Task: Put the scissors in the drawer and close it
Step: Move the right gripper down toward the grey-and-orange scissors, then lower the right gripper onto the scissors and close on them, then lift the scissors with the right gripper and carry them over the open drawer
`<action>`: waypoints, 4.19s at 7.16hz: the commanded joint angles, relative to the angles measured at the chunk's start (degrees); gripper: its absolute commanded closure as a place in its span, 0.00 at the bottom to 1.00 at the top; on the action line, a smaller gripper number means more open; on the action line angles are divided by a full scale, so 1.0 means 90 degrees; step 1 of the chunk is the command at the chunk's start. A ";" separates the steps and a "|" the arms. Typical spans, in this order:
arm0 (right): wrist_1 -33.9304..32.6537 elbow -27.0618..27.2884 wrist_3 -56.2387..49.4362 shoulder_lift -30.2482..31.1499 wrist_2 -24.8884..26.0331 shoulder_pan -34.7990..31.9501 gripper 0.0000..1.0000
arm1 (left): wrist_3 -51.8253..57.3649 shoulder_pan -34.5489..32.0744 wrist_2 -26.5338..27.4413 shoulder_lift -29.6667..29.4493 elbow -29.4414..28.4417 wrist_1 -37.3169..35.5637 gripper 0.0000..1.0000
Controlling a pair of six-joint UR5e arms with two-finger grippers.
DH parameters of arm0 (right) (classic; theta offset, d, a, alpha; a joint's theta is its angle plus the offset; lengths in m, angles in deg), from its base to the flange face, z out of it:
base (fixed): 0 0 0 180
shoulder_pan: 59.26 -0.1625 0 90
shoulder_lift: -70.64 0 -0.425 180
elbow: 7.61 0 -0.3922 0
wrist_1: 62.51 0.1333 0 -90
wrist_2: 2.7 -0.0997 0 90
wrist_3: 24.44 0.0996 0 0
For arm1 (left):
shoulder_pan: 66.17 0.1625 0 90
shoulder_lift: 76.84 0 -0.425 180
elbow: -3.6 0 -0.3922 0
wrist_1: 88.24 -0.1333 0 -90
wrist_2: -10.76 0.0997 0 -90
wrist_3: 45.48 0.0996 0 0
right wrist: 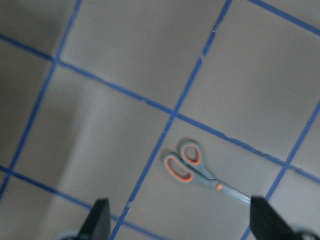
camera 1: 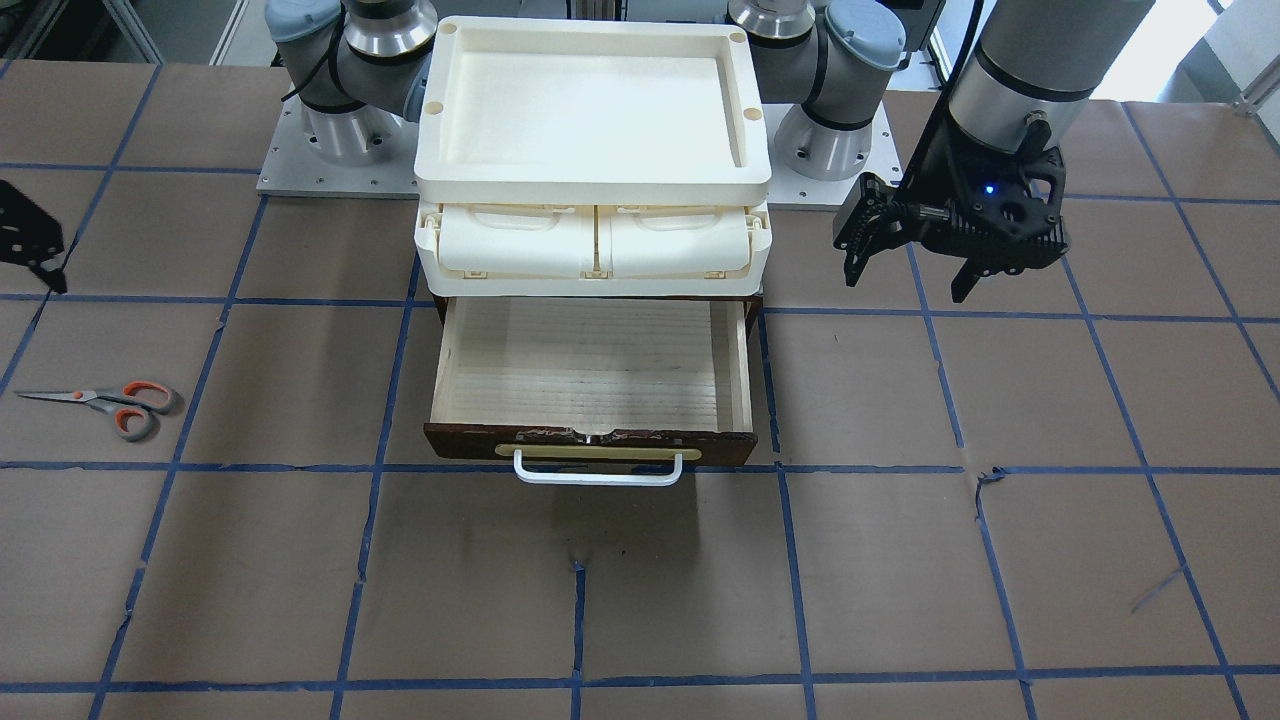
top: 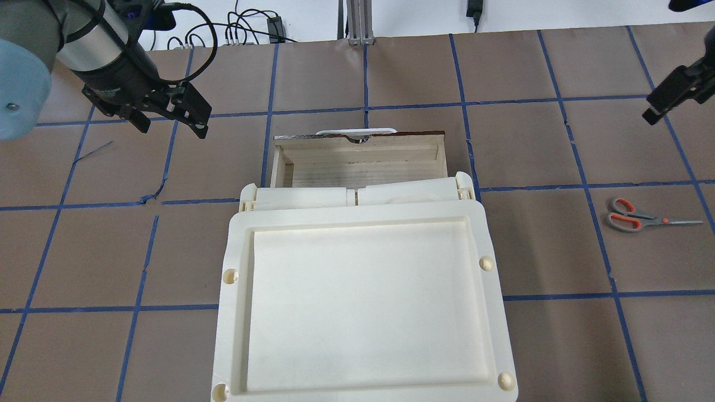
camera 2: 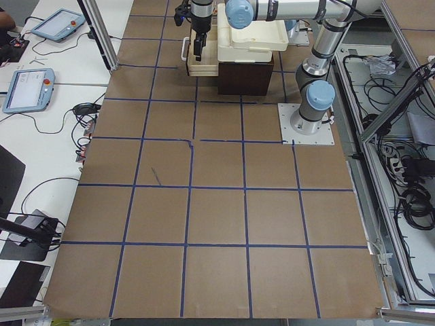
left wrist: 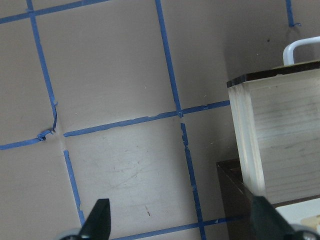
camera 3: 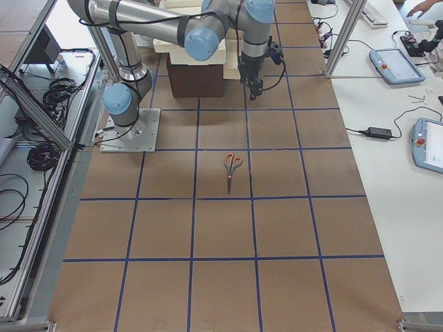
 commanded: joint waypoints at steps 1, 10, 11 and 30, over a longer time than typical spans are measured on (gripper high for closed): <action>-0.1907 0.0567 -0.3709 -0.0944 -0.0254 0.1359 0.02 | -0.0771 0.0013 0.0002 0.0011 0.0015 -0.0008 0.00; -0.5044 0.3471 -0.7054 -0.1271 -0.0744 0.1735 0.14 | -0.0746 0.0003 0.0003 0.0011 0.0084 0.0061 0.00; -0.4906 0.3422 -0.7064 -0.1271 -0.0744 0.1735 0.14 | -0.0736 0.0003 0.0022 0.0021 0.0074 0.0080 0.00; -0.0577 -0.0465 -0.2421 -0.0352 -0.0724 -0.3776 0.99 | -0.0736 0.0013 -0.0017 0.0011 -0.0160 0.0402 0.00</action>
